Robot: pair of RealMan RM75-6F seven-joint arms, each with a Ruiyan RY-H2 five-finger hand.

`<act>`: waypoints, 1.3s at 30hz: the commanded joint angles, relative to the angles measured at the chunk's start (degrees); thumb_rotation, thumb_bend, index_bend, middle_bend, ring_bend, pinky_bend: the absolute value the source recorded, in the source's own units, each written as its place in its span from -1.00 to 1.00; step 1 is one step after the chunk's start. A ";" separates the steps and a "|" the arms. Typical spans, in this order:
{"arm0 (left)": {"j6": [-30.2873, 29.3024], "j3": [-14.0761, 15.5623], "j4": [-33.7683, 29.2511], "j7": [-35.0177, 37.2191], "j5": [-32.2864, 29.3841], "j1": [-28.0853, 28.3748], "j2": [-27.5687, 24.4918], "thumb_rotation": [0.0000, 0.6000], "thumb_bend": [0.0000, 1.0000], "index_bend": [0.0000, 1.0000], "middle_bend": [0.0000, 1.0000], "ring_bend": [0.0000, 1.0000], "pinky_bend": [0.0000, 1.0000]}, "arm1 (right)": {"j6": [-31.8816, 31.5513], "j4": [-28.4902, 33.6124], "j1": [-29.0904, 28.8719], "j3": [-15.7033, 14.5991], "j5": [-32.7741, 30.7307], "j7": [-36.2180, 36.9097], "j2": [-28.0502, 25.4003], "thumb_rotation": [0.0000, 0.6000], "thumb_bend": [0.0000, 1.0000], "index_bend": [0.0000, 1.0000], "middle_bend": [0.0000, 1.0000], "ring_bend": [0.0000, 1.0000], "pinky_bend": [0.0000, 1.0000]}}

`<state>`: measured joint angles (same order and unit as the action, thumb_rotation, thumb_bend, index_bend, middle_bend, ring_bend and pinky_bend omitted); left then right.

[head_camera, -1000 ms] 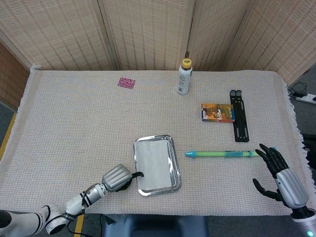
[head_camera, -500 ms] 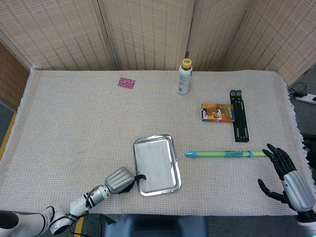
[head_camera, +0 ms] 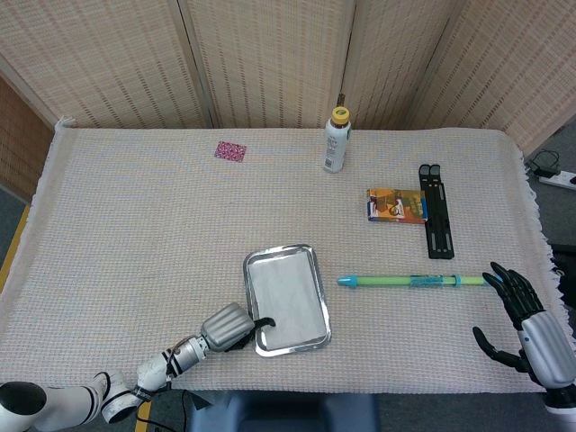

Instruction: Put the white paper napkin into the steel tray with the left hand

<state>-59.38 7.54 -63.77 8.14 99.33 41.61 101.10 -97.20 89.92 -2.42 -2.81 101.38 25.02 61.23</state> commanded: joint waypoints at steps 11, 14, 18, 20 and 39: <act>-0.92 0.12 1.93 0.45 0.06 -0.18 0.34 1.00 1.00 -0.36 1.00 0.94 1.00 | 0.34 -0.09 -0.07 0.15 -0.03 -0.44 0.28 1.00 -0.12 -1.00 -1.00 -1.00 -1.00; -1.18 0.42 1.53 0.20 0.27 -0.32 0.08 1.00 1.00 -0.35 1.00 0.94 1.00 | 0.11 -0.12 0.01 0.18 0.11 -0.47 0.34 1.00 -0.12 -1.00 -1.00 -1.00 -1.00; -1.24 0.86 0.82 -0.16 0.28 -0.67 -0.28 1.00 1.00 -0.36 1.00 0.94 1.00 | -0.11 -0.22 0.06 0.24 0.26 -0.51 0.47 1.00 -0.11 -1.00 -1.00 -1.00 -1.00; -0.93 1.17 0.69 -0.37 0.29 -0.77 -0.25 1.00 1.00 -0.36 1.00 0.94 1.00 | -0.14 -0.19 0.04 0.23 0.40 -0.54 0.51 1.00 -0.12 -1.00 -1.00 -1.00 -1.00; -8.37 0.19 2.26 2.32 2.89 -1.72 0.89 1.00 1.00 -0.63 1.00 0.94 1.00 | 0.57 -0.07 -0.24 -0.07 0.79 -0.86 0.69 1.00 -0.12 -1.00 -1.00 -1.00 -1.00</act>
<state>-66.86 7.91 -61.77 10.00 101.69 40.05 101.90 -96.64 89.85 -2.66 -2.87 102.18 24.16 61.92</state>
